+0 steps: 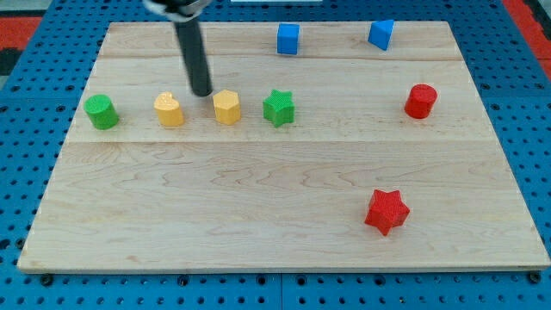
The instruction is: Place the blue cube to the bottom of the red circle
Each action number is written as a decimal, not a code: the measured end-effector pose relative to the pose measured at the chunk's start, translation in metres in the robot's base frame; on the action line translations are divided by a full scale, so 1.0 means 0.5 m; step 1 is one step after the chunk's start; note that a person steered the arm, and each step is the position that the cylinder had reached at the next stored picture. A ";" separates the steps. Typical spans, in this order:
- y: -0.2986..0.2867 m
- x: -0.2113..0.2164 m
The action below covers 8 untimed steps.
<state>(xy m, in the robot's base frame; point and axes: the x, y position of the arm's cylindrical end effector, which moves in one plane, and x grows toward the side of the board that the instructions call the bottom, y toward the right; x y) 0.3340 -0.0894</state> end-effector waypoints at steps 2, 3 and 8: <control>0.302 -0.100; 0.537 -0.069; 0.633 0.144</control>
<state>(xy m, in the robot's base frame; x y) 0.4062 0.2273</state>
